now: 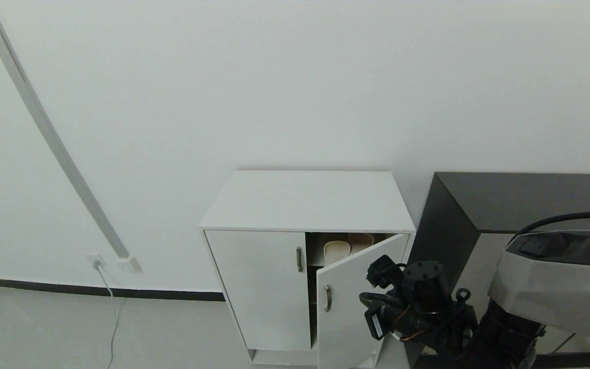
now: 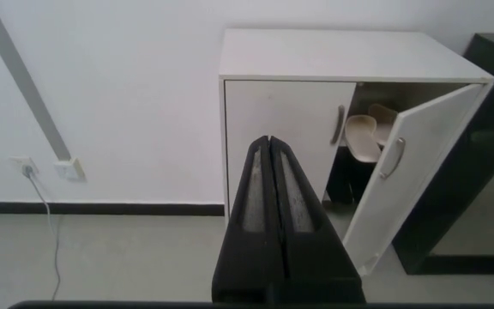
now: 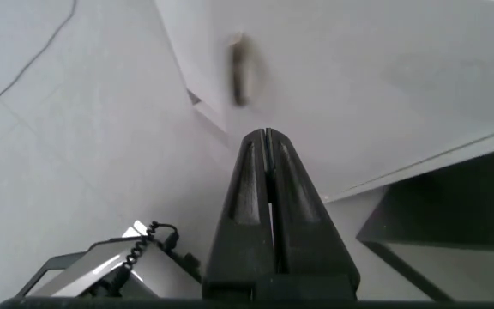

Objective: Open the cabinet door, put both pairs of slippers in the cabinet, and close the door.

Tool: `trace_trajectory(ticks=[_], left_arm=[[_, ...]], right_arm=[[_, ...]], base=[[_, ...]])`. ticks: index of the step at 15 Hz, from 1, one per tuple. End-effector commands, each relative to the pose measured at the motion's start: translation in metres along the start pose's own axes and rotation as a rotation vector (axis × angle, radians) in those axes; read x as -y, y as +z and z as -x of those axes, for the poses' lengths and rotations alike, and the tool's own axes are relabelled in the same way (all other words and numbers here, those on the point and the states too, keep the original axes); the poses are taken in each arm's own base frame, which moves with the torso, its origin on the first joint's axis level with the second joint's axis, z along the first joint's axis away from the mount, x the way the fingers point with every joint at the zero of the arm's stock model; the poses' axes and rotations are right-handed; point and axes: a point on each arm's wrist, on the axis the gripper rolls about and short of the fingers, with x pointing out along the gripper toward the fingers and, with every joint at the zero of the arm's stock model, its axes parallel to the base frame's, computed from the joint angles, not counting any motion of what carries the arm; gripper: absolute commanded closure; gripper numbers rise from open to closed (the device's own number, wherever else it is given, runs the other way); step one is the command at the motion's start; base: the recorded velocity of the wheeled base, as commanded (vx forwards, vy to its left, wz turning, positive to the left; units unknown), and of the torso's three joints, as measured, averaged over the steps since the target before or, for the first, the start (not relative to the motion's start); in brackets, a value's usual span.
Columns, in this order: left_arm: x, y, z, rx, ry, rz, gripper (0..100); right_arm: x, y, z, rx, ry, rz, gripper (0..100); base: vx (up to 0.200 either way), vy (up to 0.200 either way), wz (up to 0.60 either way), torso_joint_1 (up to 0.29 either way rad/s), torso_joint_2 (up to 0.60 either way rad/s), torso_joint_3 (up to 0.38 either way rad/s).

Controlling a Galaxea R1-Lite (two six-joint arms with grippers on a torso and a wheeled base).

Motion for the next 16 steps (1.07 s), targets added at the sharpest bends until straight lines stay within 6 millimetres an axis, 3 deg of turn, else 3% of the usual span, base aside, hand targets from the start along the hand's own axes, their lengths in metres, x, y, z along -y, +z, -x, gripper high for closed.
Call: trace_trajectory(ticks=[1,5,16], left_arm=[[0.0,0.0,0.0,0.001,0.0,0.0,100],[0.0,0.0,0.0,-0.001,-0.002,0.0,100],[0.0,0.0,0.0,-0.001,-0.002,-0.001,100]], right_arm=[[-0.001,-0.004,-0.002,-0.015,0.002,0.001,100],[-0.001,-0.008,-0.007,-0.023,0.003,0.002,100],[0.003,-0.002,-0.045,0.035,-0.022,-0.012,100]], base=[[0.0,0.0,0.0,0.0,0.0,0.0],[0.0,0.0,0.0,0.0,0.0,0.0],[0.0,0.0,0.0,0.0,0.0,0.0]])
